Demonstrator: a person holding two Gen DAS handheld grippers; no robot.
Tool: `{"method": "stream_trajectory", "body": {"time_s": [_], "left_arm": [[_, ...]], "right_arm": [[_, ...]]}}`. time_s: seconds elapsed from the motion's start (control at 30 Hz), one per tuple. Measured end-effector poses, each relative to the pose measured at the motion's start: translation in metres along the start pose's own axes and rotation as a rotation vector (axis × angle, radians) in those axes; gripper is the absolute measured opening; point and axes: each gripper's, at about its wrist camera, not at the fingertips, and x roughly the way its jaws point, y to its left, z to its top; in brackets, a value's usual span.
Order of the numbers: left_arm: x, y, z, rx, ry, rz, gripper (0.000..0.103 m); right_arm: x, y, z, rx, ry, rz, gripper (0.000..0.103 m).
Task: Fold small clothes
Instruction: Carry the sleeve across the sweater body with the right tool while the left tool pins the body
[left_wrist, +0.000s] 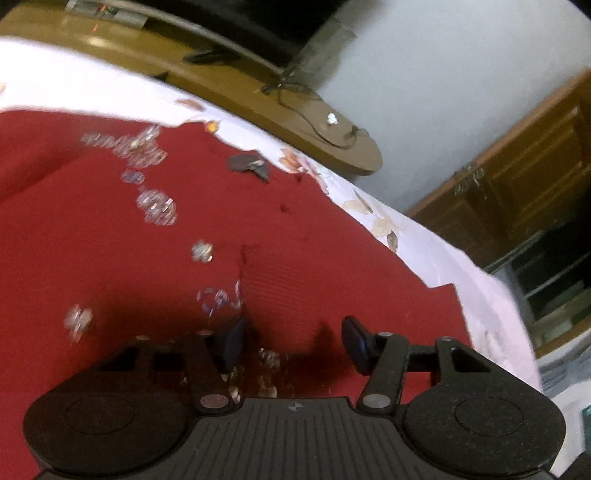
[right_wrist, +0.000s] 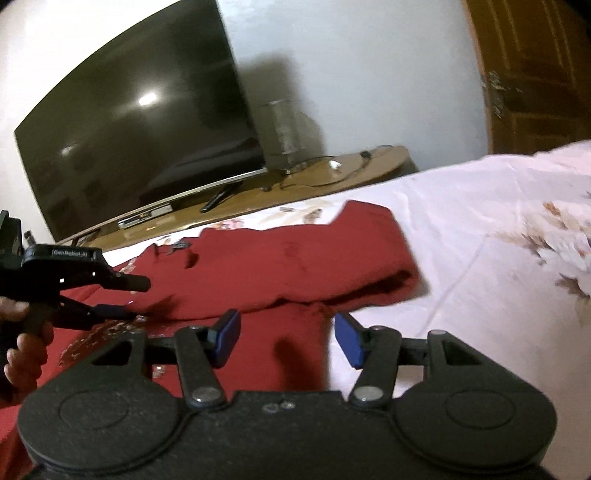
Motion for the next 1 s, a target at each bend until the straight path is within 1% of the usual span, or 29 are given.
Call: {"method": "stream_trajectory", "body": {"time_s": [0.03, 0.07, 0.13, 0.23, 0.3, 0.4, 0.47, 0.53, 0.6, 0.67, 0.83, 0.9, 0.93, 0.97, 1.0], "left_arm": [[0.004, 0.001, 0.002, 0.003, 0.016, 0.007, 0.011], [0.006, 0.002, 0.004, 0.008, 0.018, 0.045, 0.004], [-0.005, 0.007, 0.008, -0.005, -0.029, -0.002, 0.004], [-0.033, 0.003, 0.017, 0.051, -0.098, -0.010, 0.004], [-0.046, 0.003, 0.023, 0.073, -0.119, -0.011, 0.004], [-0.062, 0.012, 0.032, 0.076, -0.129, -0.008, 0.004], [-0.071, 0.021, 0.035, 0.071, -0.136, 0.006, 0.004], [-0.080, 0.034, 0.038, 0.054, -0.146, 0.017, 0.004], [-0.081, 0.046, 0.040, 0.040, -0.154, 0.027, 0.004], [-0.085, 0.058, 0.041, 0.033, -0.160, 0.038, 0.004], [-0.095, 0.086, 0.043, 0.012, -0.160, 0.072, 0.004], [-0.095, 0.096, 0.042, 0.005, -0.153, 0.086, 0.004], [-0.094, 0.100, 0.041, 0.005, -0.150, 0.095, 0.004], [-0.092, 0.105, 0.040, -0.001, -0.147, 0.102, 0.004], [-0.092, 0.109, 0.039, -0.009, -0.145, 0.106, 0.004]], "right_arm": [[-0.002, -0.003, 0.000, 0.009, 0.001, -0.002, 0.056], [-0.002, -0.006, 0.000, 0.018, 0.004, -0.004, 0.056], [0.000, -0.009, 0.000, 0.033, 0.010, -0.006, 0.056], [0.003, -0.014, 0.004, 0.051, 0.016, -0.006, 0.056], [0.006, -0.020, 0.004, 0.072, 0.029, -0.003, 0.056], [0.016, -0.023, 0.006, 0.115, 0.052, 0.008, 0.056], [0.028, -0.024, 0.007, 0.144, 0.071, 0.010, 0.056], [0.040, -0.025, 0.009, 0.178, 0.093, -0.008, 0.056], [0.049, -0.028, 0.011, 0.208, 0.107, -0.014, 0.056], [0.052, -0.027, 0.012, 0.210, 0.109, -0.028, 0.056], [0.057, -0.020, 0.012, 0.155, 0.118, -0.052, 0.056], [0.058, -0.017, 0.011, 0.132, 0.119, -0.061, 0.052], [0.059, -0.017, 0.012, 0.124, 0.118, -0.062, 0.040], [0.060, -0.016, 0.012, 0.116, 0.120, -0.060, 0.031], [0.061, -0.016, 0.013, 0.111, 0.122, -0.065, 0.031]]}}
